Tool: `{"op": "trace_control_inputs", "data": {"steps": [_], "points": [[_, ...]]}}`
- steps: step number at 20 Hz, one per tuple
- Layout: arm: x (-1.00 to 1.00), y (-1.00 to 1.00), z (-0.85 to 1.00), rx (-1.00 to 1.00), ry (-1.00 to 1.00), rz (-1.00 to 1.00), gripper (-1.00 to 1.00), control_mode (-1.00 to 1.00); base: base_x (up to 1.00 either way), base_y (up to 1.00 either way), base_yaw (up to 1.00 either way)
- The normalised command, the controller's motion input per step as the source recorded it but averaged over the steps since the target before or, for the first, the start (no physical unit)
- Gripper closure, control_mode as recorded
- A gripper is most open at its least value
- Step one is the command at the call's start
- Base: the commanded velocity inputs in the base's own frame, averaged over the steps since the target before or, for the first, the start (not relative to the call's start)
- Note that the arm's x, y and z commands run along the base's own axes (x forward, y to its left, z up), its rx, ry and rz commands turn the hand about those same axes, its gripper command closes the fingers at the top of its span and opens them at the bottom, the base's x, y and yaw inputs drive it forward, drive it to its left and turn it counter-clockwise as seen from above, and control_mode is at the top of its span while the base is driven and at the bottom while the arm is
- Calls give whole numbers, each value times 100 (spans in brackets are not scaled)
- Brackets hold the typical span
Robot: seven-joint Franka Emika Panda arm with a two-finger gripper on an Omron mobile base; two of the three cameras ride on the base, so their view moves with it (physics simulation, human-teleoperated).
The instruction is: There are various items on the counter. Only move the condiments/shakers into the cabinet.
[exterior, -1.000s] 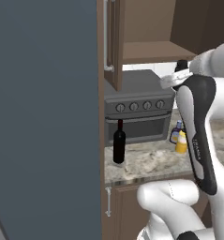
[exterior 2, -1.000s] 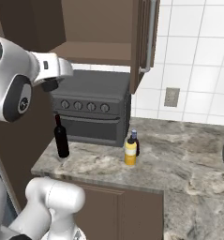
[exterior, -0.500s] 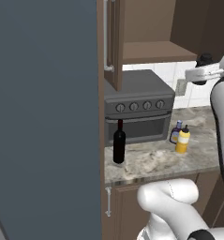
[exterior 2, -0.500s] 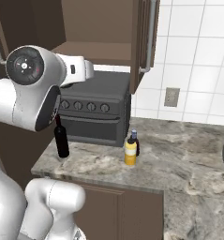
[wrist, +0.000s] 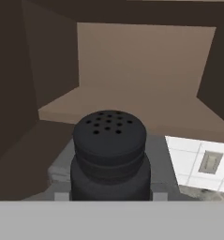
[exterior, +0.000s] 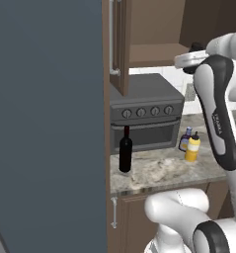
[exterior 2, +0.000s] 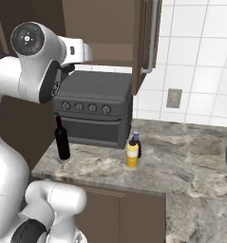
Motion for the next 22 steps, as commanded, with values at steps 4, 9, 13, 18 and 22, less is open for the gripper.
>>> {"op": "trace_control_inputs", "data": {"steps": [4,9,13,18,22], "points": [[78,13,-4,0,1,0,100,-100,0,0,0],[64,1,-9,1,0,0,100,-100,0,0,0],[50,0,-24,0,0,0,100,-100,0,0,0],[72,9,-3,0,0,0,100,-100,0,0,0],[83,19,0,4,0,0,100,-100,0,0,0]]}}
